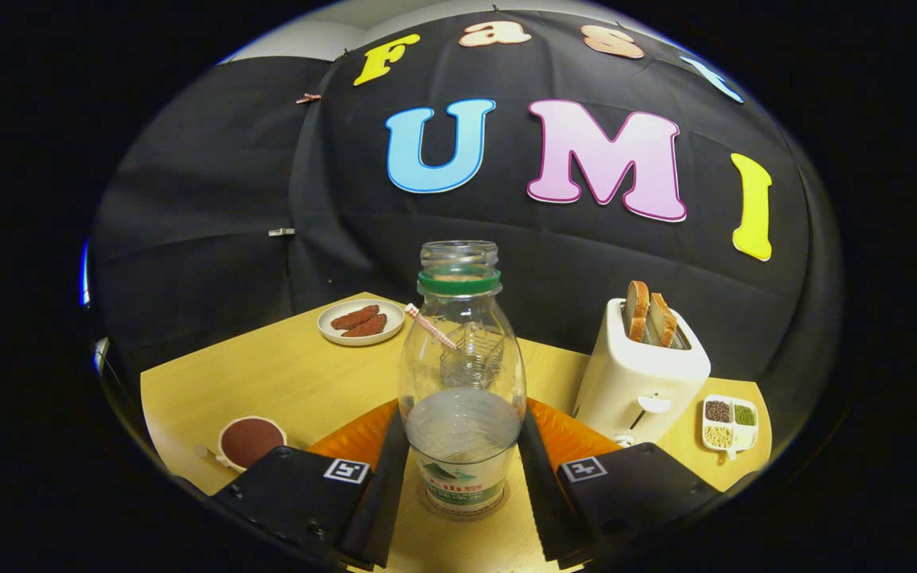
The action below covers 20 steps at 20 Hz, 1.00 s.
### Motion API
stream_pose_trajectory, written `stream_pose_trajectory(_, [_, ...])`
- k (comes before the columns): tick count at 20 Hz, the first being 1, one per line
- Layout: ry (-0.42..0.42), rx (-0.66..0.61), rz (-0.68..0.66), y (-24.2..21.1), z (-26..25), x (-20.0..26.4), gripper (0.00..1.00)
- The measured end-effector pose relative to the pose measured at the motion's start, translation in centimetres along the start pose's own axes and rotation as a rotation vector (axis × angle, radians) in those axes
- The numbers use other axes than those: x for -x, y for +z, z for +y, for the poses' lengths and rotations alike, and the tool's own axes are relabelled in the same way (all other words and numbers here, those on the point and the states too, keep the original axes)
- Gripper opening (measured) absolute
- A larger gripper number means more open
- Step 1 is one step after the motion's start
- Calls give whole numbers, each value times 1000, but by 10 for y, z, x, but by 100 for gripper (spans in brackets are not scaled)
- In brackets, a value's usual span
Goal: Take the bottle from table, then pour the juice into the cup, finally place the bottle on the coaster
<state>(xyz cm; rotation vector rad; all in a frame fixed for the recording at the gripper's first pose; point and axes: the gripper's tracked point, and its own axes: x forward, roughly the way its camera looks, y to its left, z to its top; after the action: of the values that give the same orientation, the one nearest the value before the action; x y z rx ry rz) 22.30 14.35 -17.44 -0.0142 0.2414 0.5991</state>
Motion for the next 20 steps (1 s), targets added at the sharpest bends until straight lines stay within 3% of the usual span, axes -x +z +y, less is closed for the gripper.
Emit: stream_pose_trajectory(20, [-15,-11,-27,-33,-3,-16,77])
